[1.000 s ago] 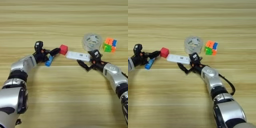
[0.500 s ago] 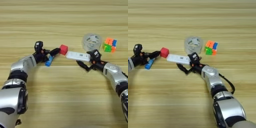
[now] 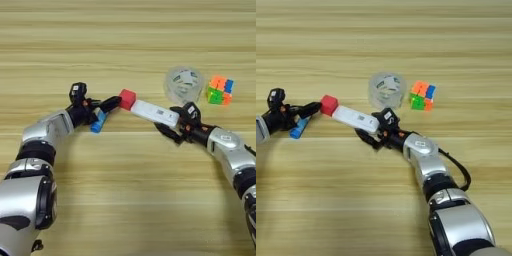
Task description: Move the objects on the table
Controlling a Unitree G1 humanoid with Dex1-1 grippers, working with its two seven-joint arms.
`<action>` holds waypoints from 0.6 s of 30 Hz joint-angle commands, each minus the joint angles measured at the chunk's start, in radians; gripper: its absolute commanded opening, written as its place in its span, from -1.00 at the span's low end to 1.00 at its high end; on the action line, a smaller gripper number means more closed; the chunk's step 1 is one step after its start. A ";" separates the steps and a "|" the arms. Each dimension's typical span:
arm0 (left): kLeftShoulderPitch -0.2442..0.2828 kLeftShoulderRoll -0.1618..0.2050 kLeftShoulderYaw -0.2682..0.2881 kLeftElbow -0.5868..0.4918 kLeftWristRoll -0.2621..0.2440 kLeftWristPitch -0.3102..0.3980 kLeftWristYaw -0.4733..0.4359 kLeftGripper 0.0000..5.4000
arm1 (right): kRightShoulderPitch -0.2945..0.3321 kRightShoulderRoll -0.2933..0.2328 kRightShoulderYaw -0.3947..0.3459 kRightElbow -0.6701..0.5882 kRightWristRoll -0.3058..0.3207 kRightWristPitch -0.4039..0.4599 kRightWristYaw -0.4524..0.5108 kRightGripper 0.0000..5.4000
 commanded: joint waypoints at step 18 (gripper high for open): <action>0.023 0.000 0.003 -0.050 -0.005 0.028 0.013 1.00 | 0.037 -0.001 -0.004 -0.041 0.001 0.015 -0.015 0.07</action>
